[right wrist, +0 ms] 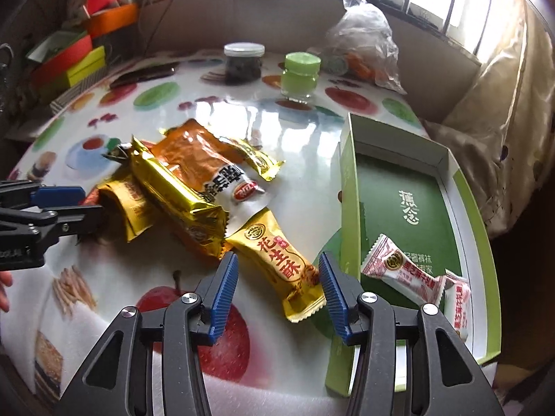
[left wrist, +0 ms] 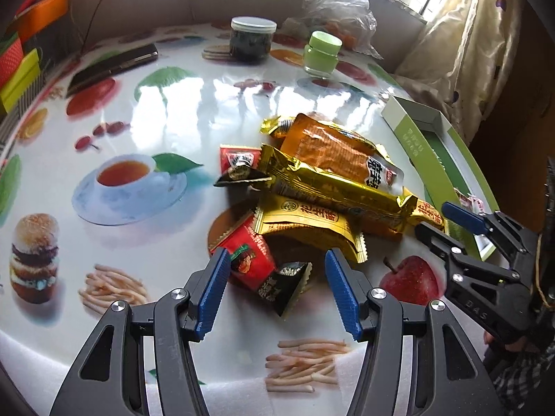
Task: Organize snacks
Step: 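Grasp the yellow peanut-candy packet with the right tool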
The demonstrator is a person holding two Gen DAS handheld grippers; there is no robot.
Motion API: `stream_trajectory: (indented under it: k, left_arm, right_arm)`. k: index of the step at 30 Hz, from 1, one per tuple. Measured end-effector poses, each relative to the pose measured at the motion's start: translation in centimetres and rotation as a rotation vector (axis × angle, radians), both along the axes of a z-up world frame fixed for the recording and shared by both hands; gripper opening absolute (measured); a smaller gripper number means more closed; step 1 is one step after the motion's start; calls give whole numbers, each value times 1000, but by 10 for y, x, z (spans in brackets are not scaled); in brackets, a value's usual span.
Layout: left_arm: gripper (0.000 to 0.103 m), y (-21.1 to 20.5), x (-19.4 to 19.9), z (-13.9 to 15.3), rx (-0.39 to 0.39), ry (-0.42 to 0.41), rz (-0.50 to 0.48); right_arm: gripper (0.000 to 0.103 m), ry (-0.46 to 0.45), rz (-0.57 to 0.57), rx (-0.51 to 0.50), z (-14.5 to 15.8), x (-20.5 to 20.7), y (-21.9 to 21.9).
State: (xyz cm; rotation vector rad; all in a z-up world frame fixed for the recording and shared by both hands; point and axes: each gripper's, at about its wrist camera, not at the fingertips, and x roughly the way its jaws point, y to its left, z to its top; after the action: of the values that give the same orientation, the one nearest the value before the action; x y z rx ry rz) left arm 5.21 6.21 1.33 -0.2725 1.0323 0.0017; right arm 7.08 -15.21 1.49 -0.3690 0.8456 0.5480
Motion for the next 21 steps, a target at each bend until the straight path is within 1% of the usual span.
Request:
stream_trajectory:
  k: [3,6,7,9,11,14,17,21]
  left_arm:
    - [58,1,1,-2,-6,0,-3]
    - [58,5,6,-2,-16,-2,7]
    - [58,6,8,-3,-10,2,13]
    - [58,8,10,-5,9,10,18]
    - [58,10,12,-5,19,6,17]
    - [58,13,15,-5,36,5,18]
    - [58,17,19,-5,46,5,24]
    - [58,27,25,-6,54,0,47]
  right_arm:
    - [48,14,1,-4,-1,1,2]
    - [47,42,-4,20,-1,1,1]
    - [46,44,-7,24,-1,0,1]
    - [35,50,-13,33,0,-2,0]
    - [31,57,-19,42,0,-4,-1]
    - [28,71,-28,50,0,-7,-1]
    - [25,106,-21,79,1,-12,-2]
    - [24,125,-7,92,1,-22,1]
